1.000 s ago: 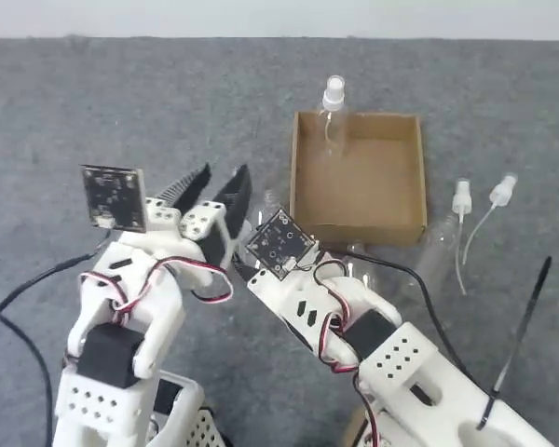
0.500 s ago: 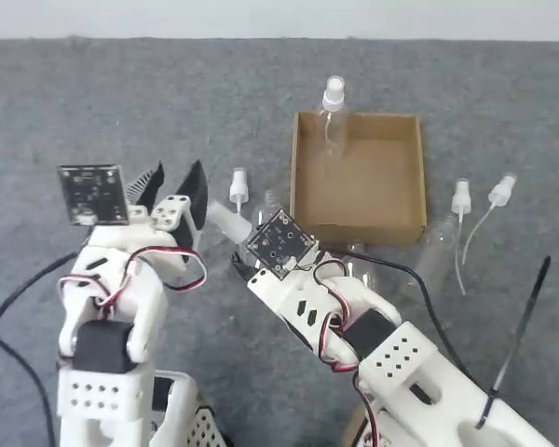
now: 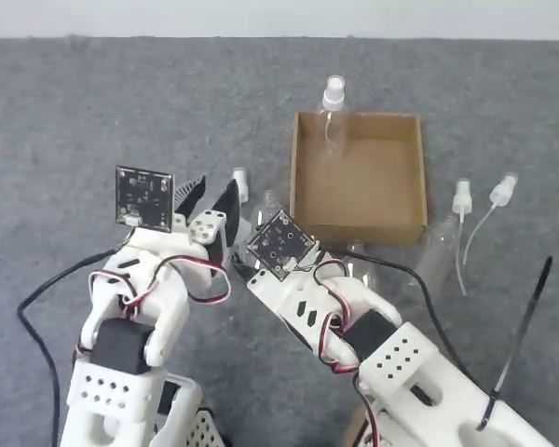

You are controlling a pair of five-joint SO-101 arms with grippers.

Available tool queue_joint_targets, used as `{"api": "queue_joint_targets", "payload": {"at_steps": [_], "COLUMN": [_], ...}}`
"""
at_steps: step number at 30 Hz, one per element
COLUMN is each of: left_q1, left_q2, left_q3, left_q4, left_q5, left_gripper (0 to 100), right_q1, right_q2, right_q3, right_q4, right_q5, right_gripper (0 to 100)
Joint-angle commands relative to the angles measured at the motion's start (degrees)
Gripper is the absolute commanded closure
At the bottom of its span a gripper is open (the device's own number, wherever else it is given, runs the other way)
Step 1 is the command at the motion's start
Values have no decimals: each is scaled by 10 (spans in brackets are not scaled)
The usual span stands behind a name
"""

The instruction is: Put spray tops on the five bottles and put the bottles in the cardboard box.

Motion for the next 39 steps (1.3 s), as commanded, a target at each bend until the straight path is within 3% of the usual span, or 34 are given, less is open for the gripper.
{"api": "queue_joint_targets", "payload": {"at_steps": [1, 5, 10, 15, 21, 25, 32, 39], "left_q1": [22, 62, 61, 0, -54, -72, -69, 69], "left_q2": [-6, -6, -11, -11, -11, -12, -130, -234], "left_q3": [-8, -7, -10, -55, -123, -102, 9, 119], "left_q4": [-13, -12, -12, -1, 91, 124, 92, 74], "left_q5": [-7, -8, -37, -44, -41, -40, -45, -101], "left_gripper": [889, 890, 889, 881, 826, 826, 824, 821], "right_q1": [0, 3, 9, 9, 10, 44, 124, 133], "right_q2": [-21, -21, -21, -21, -21, -22, -11, 55], "right_q3": [-4, -4, -4, -4, -4, -26, -113, -267], "right_q4": [-12, -12, -12, -12, -12, -13, 13, 80], "right_q5": [-5, -5, -5, -5, -5, -5, -5, -8], "right_gripper": [993, 993, 993, 993, 993, 993, 993, 993]}}
